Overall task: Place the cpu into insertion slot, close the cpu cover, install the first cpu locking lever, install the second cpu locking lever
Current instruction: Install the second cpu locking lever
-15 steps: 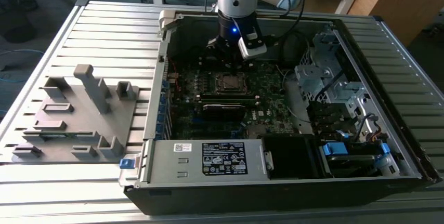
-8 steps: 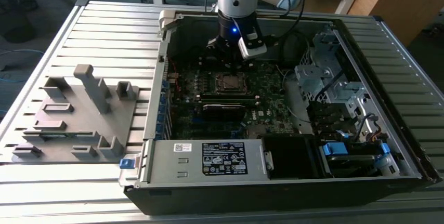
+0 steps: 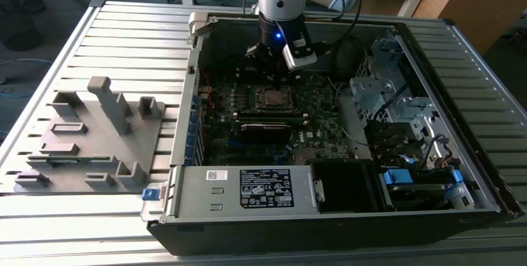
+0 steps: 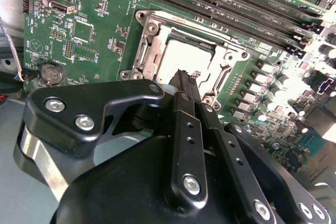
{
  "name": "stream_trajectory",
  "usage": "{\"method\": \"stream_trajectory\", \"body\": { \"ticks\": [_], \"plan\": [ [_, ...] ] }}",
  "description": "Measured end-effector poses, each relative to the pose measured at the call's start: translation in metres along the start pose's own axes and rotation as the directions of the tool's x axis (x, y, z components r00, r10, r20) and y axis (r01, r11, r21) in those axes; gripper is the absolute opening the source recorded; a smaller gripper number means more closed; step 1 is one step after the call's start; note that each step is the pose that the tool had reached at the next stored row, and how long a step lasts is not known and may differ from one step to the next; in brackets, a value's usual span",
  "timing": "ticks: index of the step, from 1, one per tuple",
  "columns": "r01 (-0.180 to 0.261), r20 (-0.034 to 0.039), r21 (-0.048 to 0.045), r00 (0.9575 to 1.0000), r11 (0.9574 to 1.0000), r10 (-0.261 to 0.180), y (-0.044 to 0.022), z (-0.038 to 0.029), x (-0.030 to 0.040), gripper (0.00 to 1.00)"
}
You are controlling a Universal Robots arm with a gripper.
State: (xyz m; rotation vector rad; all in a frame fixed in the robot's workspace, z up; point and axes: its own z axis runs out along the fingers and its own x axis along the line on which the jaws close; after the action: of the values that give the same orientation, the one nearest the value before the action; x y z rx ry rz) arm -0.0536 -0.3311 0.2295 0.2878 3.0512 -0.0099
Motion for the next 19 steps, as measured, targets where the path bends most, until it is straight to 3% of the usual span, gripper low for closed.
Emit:
{"method": "stream_trajectory", "body": {
  "ticks": [4, 10, 19],
  "plan": [
    [0.000, -0.0001, 0.0002, 1.0000, 1.0000, 0.000, -0.0001, -0.0006, 0.0000, 0.10],
    [0.000, 0.0000, 0.0000, 1.0000, 1.0000, 0.000, 0.0000, -0.0069, -0.0005, 0.10],
    [0.000, -0.0002, 0.0005, 1.0000, 1.0000, 0.000, -0.0001, -0.0083, -0.0006, 0.10]
  ]
}}
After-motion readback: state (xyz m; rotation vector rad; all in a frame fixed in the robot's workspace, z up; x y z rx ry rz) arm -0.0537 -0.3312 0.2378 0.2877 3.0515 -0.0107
